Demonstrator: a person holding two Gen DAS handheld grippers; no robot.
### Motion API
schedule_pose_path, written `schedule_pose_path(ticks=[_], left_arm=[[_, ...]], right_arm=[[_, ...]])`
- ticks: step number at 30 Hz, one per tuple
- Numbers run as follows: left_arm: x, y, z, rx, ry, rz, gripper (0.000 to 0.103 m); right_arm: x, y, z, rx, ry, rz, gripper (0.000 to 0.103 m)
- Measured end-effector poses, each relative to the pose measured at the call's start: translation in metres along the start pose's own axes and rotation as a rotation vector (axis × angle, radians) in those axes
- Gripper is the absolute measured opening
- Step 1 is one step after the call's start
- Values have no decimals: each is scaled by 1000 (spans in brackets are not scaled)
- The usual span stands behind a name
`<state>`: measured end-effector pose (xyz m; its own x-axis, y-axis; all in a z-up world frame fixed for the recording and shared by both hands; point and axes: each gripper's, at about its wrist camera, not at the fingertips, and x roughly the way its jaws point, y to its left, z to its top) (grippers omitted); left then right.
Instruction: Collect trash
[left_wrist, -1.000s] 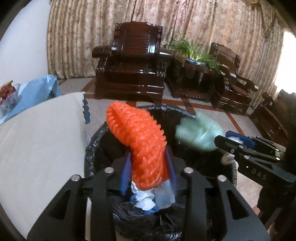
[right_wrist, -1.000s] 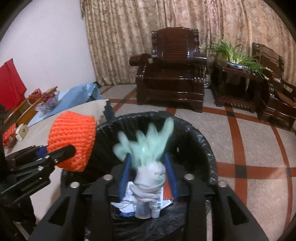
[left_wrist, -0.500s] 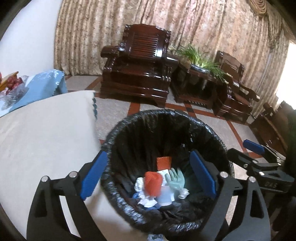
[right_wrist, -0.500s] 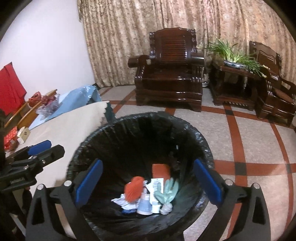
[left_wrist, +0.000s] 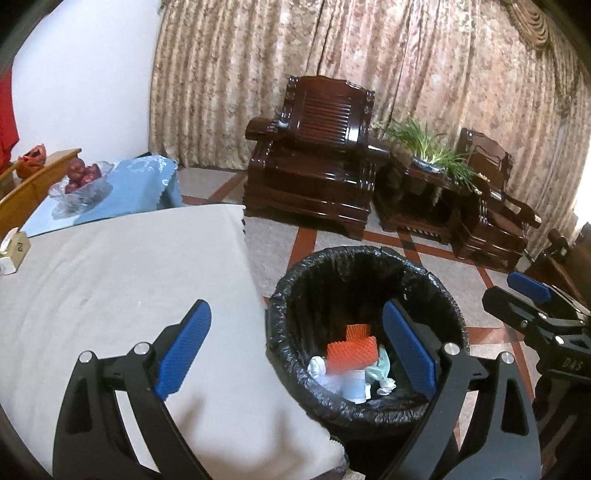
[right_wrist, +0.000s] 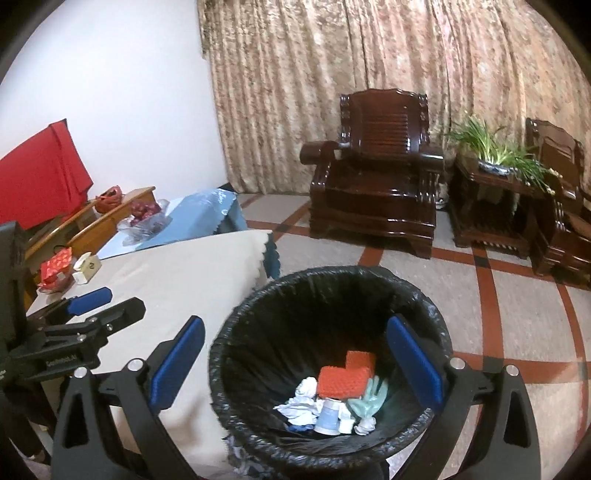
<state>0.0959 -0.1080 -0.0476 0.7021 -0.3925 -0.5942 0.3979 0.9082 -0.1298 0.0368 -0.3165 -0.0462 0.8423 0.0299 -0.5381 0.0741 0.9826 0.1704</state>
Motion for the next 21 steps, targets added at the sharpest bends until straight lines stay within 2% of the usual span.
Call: schedule_pose_path(ticks=[12,21], left_arm=[[-46,0,0,14,-30,58,92],[-66,-4,3,27,-61,79,93]], right_arm=[[-29,27,7,-29,-10,39,97],[-40,40,10,-44,-19,47,97]])
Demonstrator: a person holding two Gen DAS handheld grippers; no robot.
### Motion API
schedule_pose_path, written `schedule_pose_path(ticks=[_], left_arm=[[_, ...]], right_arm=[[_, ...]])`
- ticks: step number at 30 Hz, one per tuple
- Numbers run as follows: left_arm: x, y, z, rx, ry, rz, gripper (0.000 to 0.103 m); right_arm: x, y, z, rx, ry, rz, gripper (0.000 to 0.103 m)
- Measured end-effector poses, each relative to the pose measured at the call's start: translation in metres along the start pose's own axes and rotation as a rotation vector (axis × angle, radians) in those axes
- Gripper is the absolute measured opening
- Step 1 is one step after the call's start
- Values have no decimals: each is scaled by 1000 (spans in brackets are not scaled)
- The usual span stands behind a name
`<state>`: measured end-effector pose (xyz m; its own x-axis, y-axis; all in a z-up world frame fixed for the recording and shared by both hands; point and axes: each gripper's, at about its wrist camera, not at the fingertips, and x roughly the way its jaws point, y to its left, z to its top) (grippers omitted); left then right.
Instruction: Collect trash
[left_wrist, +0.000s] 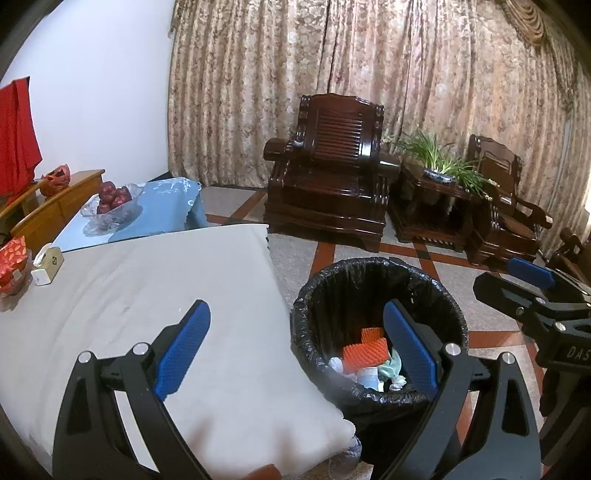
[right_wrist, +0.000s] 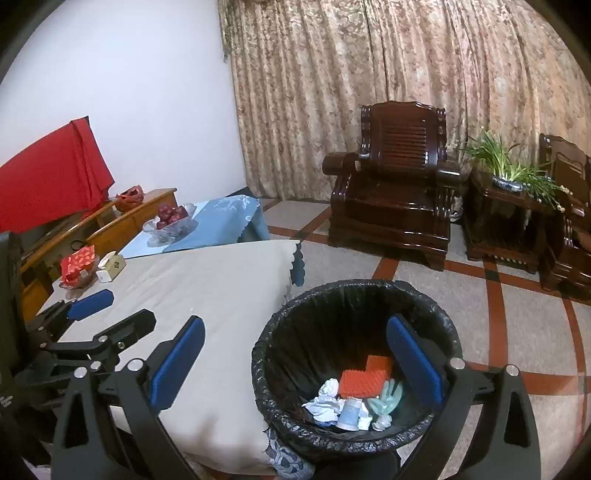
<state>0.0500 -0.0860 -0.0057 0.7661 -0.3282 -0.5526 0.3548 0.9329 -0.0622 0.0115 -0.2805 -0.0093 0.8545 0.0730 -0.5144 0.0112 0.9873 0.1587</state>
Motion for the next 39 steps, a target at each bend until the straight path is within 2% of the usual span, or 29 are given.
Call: schedule_pose_path(ticks=[39], left_arm=[[-9,5,1,-8,-10,6,95]], right_arm=[[-2,8,1,-13,0,2,97]])
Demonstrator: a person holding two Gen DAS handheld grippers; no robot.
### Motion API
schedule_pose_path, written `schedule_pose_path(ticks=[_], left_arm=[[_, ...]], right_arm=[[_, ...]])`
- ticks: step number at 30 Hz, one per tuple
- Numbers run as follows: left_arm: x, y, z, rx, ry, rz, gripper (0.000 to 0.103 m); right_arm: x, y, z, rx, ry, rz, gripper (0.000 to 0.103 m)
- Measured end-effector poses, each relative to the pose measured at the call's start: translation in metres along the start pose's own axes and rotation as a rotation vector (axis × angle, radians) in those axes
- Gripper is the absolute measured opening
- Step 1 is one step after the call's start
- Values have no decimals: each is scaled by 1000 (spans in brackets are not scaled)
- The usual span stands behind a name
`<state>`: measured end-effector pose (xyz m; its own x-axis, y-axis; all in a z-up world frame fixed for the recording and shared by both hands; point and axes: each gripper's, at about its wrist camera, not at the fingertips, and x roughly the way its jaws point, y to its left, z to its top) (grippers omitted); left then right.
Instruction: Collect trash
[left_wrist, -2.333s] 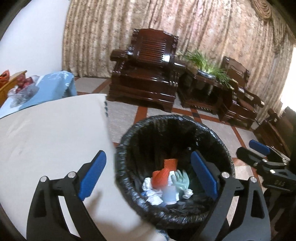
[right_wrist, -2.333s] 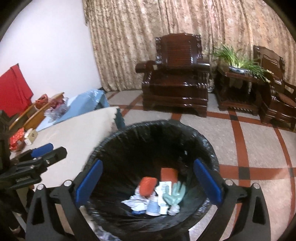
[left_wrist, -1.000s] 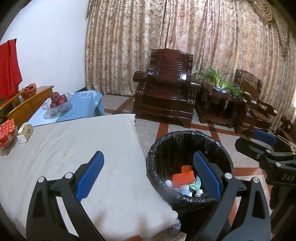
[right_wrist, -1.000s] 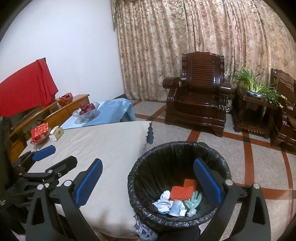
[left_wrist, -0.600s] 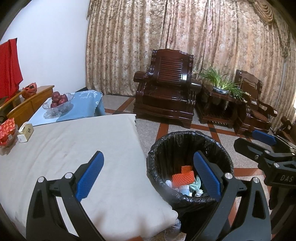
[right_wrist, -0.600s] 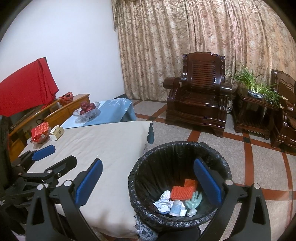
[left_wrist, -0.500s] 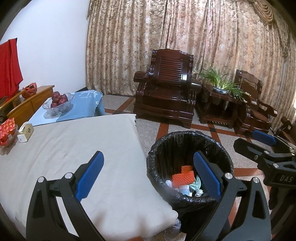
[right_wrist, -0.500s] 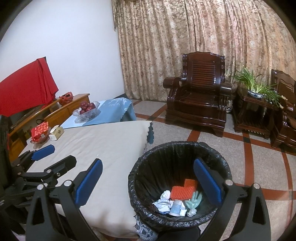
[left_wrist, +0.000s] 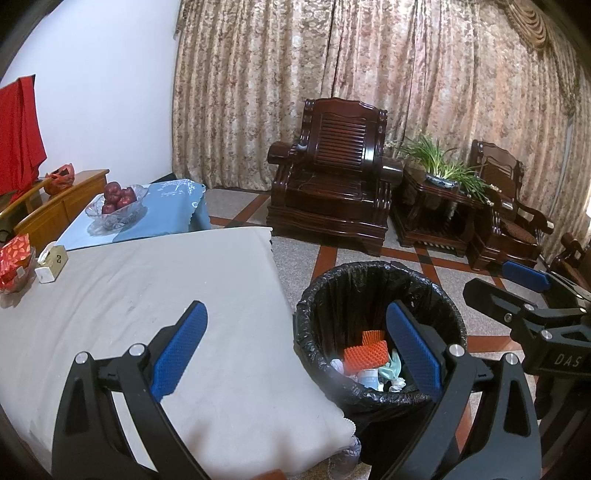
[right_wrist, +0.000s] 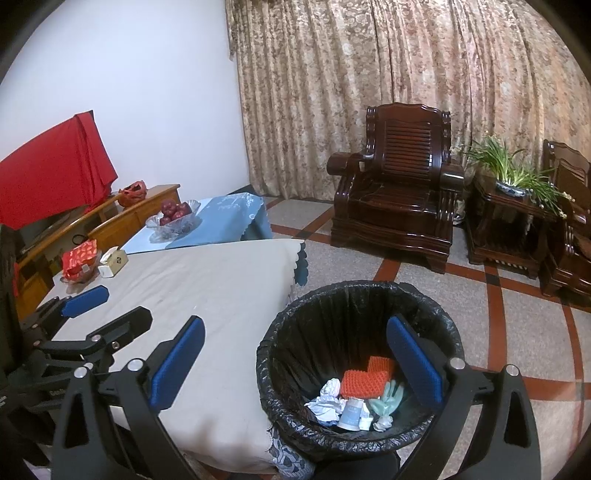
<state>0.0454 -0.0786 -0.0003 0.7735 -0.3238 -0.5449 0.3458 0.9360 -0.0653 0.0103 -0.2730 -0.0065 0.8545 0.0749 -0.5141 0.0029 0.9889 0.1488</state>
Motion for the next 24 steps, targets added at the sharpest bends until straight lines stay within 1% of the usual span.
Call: schedule_pose_path(ticks=[24], left_arm=[[-1,1,0,0,0,0,95]], right_arm=[[1,2,1,-2,0,-1,97]])
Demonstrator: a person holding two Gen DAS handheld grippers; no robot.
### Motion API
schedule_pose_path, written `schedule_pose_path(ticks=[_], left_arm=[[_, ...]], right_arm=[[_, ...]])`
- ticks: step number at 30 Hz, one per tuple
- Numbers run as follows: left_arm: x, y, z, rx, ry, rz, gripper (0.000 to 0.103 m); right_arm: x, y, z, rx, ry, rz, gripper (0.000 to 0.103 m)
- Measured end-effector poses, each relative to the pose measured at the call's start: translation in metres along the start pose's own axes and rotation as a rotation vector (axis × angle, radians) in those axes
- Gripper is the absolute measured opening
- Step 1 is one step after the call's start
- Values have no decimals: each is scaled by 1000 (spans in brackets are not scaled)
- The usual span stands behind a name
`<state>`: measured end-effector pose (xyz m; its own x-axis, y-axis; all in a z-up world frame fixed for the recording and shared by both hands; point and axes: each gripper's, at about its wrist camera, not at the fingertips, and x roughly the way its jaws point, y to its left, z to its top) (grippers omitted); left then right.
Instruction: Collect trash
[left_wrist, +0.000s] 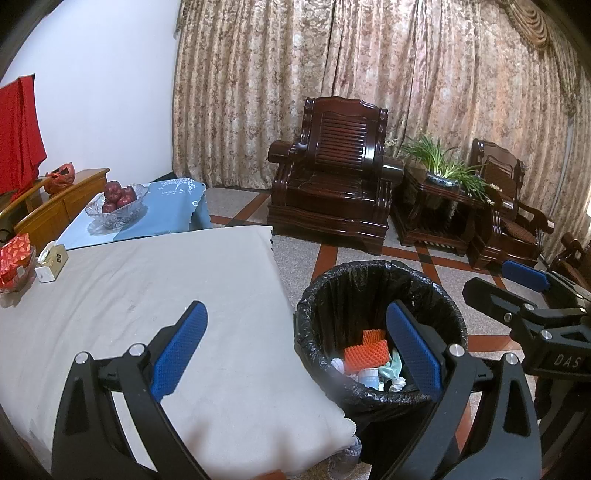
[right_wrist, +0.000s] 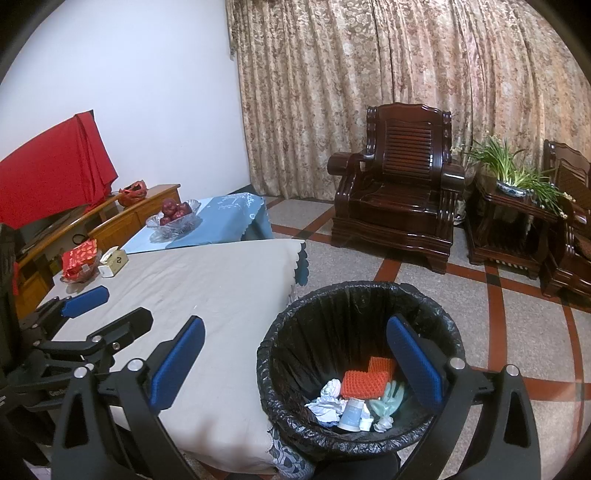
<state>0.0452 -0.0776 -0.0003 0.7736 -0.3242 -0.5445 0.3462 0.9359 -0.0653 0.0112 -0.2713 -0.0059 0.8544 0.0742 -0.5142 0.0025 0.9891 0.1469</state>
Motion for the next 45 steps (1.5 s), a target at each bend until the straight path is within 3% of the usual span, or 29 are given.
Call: schedule_pose_path(ticks=[45], left_arm=[[-3,3,0,-7,8,-2,95]], right_arm=[[3,4,-5,-1,11,1,97]])
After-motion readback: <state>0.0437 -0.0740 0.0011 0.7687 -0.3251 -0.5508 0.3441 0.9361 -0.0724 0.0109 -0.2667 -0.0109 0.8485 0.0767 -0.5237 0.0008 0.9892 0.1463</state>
